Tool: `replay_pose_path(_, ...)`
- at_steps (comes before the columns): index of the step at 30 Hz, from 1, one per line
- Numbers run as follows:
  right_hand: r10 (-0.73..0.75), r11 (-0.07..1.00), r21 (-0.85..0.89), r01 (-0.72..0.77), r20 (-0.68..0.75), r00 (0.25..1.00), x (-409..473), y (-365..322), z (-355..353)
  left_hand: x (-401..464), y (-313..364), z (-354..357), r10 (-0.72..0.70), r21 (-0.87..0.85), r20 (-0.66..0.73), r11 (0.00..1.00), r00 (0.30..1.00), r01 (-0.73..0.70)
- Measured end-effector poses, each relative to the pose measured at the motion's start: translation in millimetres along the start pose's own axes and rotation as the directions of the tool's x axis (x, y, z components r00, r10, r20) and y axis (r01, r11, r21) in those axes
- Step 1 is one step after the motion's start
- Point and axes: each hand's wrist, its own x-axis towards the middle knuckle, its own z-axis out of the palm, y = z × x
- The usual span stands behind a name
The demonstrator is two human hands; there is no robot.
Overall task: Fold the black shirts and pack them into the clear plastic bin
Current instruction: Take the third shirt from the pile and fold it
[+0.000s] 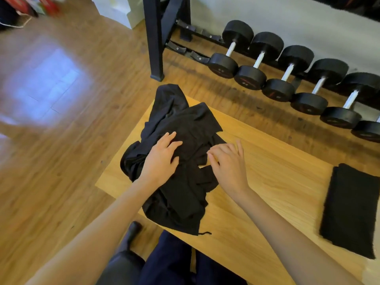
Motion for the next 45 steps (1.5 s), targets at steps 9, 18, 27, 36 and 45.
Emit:
replay_pose_path(9,0.074,0.947,0.292,-0.137,0.215,0.974,38,-42,25,-5,-37,-12,-0.138,-0.139,-0.162,0.983,0.977,0.116)
replay_pose_path(18,0.048,0.92,0.382,-0.085,0.106,0.993,56,-57,32,12,-46,-46,-0.254,-0.647,-0.065,0.747,0.965,0.153)
replay_pose_path(27,0.296,0.55,0.719,-0.425,0.308,0.904,86,-62,-31,26,-25,-72,-0.17,-0.842,0.106,0.508,0.98,0.179)
replay_pose_path(36,0.384,0.533,0.709,-0.462,0.284,0.879,77,-15,-50,18,-49,-82,-0.088,-0.638,0.25,0.734,0.964,0.233)
replay_pose_path(45,0.445,0.506,0.696,-0.51,0.296,0.845,71,1,-49,6,-44,-79,-0.172,-0.806,0.335,0.456,0.926,0.377)
